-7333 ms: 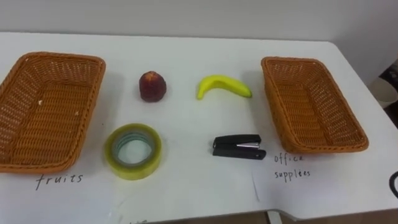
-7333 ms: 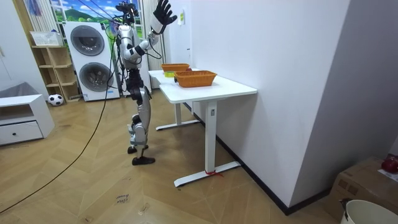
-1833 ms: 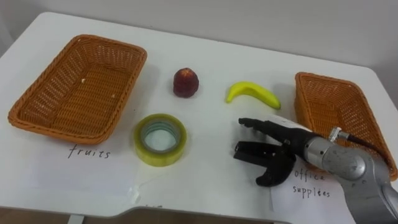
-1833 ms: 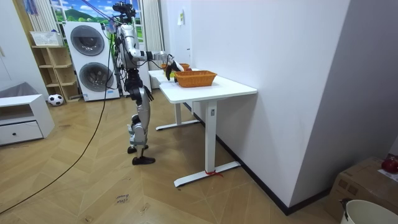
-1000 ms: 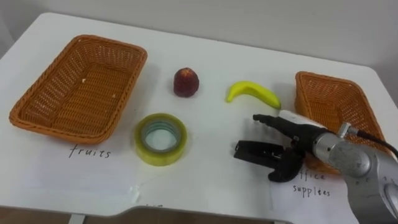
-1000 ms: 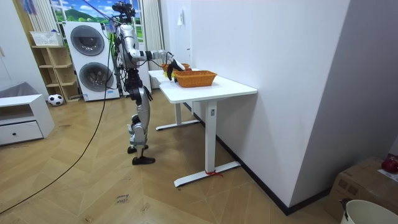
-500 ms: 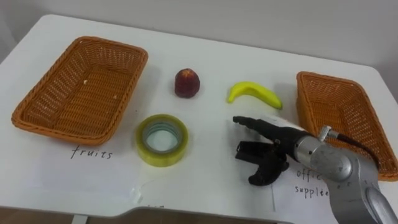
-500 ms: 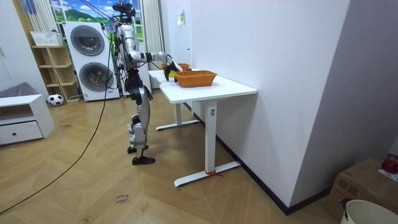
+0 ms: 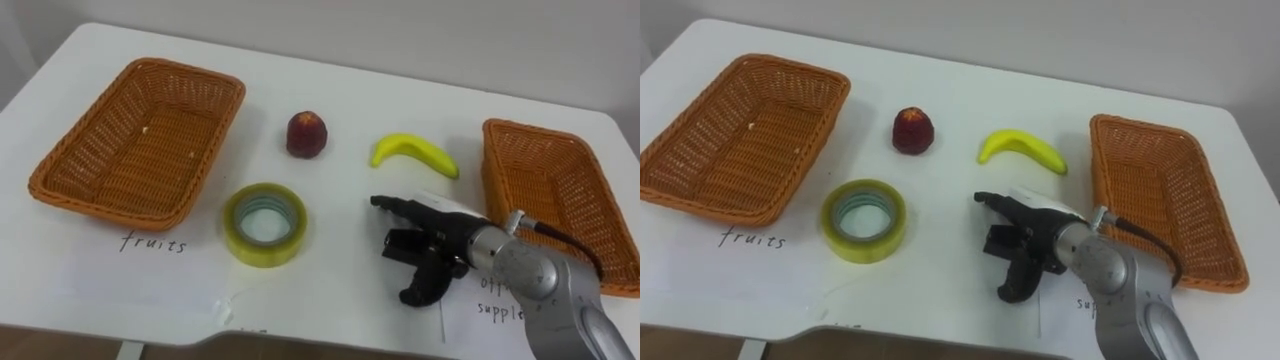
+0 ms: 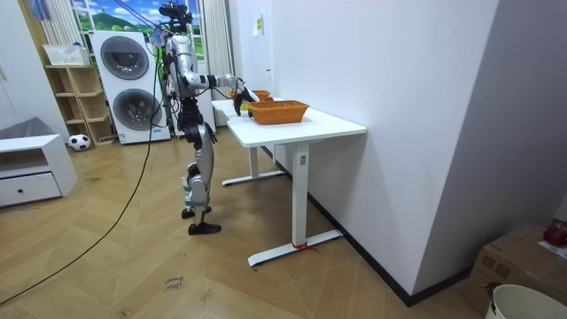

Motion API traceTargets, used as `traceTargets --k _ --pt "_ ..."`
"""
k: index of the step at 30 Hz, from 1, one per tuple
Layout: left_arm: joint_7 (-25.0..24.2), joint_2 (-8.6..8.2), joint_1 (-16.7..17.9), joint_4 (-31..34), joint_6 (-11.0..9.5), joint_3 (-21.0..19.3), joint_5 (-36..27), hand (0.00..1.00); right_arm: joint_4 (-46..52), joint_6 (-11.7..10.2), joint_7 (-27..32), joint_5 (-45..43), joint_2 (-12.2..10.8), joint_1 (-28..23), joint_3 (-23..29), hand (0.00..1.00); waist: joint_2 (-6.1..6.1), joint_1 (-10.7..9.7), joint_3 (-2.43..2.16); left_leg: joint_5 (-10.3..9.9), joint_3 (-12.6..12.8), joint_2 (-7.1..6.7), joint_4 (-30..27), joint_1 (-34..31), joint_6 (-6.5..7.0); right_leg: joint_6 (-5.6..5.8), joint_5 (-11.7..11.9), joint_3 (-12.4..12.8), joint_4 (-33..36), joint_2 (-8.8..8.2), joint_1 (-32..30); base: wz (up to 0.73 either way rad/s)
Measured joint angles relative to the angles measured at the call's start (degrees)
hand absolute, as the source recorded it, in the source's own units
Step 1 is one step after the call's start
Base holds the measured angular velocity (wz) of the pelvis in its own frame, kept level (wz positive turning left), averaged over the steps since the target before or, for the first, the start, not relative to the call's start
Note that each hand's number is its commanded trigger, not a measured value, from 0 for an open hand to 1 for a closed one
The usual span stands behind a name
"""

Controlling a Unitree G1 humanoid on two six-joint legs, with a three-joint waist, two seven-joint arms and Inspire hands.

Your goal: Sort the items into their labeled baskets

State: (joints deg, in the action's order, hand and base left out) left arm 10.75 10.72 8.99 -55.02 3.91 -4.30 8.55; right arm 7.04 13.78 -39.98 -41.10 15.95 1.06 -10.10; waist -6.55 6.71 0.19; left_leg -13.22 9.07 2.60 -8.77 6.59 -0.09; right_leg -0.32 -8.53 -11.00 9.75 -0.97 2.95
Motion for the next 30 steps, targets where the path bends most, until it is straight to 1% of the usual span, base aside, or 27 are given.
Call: traceTargets --k 8,10,12,15,21,30 --pt "0.0 -0.01 0.1 0.6 0.1 0.0 0.0 0.0 -2.2 0.1 1.4 -0.4 0.2 0.0 0.8 0.0 -0.14 -0.4 -0.09 0.0 -0.1 0.02 0.0 0.0 0.02 -0.02 0.1 -0.3 0.0 0.11 0.2 0.0" --pt "0.0 -0.01 0.1 0.6 0.5 0.0 0.0 0.0 -2.3 0.2 1.4 -1.5 0.2 0.0 1.1 0.0 -0.19 -0.4 -0.07 0.0 -0.2 0.02 0.4 0.0 0.04 -0.04 0.1 -0.5 0.0 0.14 0.1 0.0" --pt "0.0 -0.02 0.1 0.6 1.3 0.0 0.0 0.0 -2.3 1.0 1.4 -2.1 0.2 0.0 1.3 0.0 -0.2 -0.3 -0.07 0.0 -0.3 0.02 0.5 -0.1 0.05 -0.04 0.1 -0.4 0.0 0.17 0.1 0.0" --pt "0.0 -0.05 0.1 0.6 2.1 0.0 0.0 0.0 -2.3 1.3 1.8 -2.1 0.2 0.0 1.4 0.0 -0.25 -0.3 -0.09 0.0 -0.2 0.01 0.3 0.0 0.04 -0.02 0.1 -0.2 0.0 0.2 0.0 0.0" --pt "0.0 -0.09 0.2 1.2 2.1 0.0 0.0 0.0 -2.7 1.3 3.7 -2.1 0.2 0.0 1.4 0.0 -0.26 -0.4 -0.11 0.0 -0.2 -0.11 0.2 0.0 0.05 0.05 0.2 0.0 -0.1 0.12 0.0 0.0" --pt "0.0 -0.13 0.3 1.2 2.1 0.0 0.0 0.0 -3.7 1.3 4.8 -2.0 0.2 0.0 1.9 0.0 -0.18 -0.3 -0.08 0.0 -0.3 -0.11 0.2 0.1 0.06 0.06 0.2 0.0 0.0 0.12 0.0 0.0"
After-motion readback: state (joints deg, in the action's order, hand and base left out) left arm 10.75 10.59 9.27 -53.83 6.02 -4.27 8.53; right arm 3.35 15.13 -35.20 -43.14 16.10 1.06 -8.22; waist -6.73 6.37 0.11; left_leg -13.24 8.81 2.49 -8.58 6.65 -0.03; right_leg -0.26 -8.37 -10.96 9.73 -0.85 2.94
